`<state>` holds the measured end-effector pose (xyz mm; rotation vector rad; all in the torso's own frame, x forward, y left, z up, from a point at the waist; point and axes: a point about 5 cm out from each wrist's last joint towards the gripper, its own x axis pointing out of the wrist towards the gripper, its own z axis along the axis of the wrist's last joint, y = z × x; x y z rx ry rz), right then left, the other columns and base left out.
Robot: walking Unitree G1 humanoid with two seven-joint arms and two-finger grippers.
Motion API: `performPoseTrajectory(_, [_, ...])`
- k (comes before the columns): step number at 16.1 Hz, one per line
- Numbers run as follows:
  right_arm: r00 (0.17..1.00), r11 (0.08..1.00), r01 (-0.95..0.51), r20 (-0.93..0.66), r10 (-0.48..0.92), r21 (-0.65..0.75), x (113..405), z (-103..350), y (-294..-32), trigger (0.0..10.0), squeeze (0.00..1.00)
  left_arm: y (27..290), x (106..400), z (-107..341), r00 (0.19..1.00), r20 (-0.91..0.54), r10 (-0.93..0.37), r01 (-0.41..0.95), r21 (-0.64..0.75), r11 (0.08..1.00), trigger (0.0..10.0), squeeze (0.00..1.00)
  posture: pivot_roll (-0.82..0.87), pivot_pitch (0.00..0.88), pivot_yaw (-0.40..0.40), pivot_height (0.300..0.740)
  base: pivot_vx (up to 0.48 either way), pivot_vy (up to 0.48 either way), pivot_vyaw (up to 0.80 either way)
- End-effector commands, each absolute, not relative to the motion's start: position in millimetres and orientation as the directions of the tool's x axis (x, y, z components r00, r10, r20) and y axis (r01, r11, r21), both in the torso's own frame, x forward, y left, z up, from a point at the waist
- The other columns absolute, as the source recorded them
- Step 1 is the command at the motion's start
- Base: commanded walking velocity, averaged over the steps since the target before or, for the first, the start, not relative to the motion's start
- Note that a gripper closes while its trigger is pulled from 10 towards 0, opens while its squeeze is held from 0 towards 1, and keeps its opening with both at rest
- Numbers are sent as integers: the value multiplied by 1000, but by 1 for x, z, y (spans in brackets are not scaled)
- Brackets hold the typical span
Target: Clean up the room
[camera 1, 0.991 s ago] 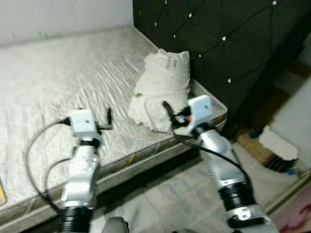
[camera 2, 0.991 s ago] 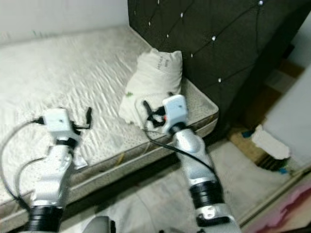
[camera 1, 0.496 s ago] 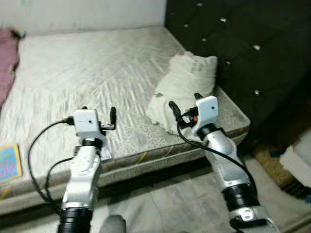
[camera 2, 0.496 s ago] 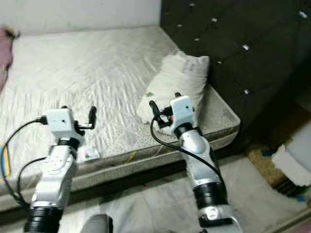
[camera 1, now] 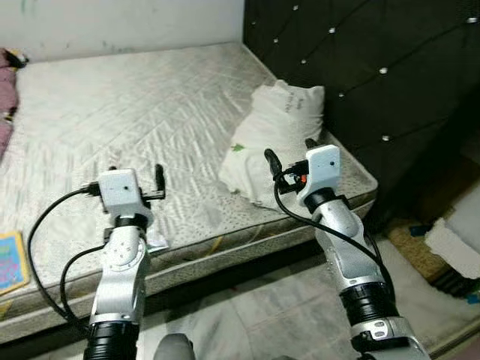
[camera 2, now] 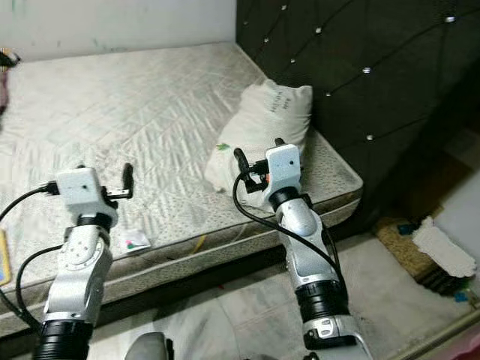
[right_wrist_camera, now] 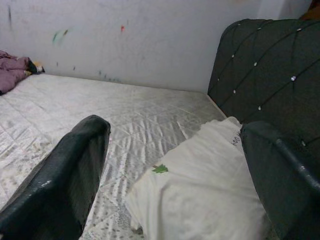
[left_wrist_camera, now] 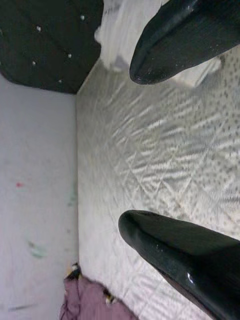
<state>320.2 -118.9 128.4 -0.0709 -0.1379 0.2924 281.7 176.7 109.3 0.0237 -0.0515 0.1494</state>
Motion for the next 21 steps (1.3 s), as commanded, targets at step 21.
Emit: performPoseTrajectory(21, [927, 929, -361, 76, 367, -87, 307, 116, -116, 10000, 0, 156, 279, 109, 994, 44, 98, -96, -34, 995, 10000, 0, 78, 0, -83, 740, 228, 0, 135])
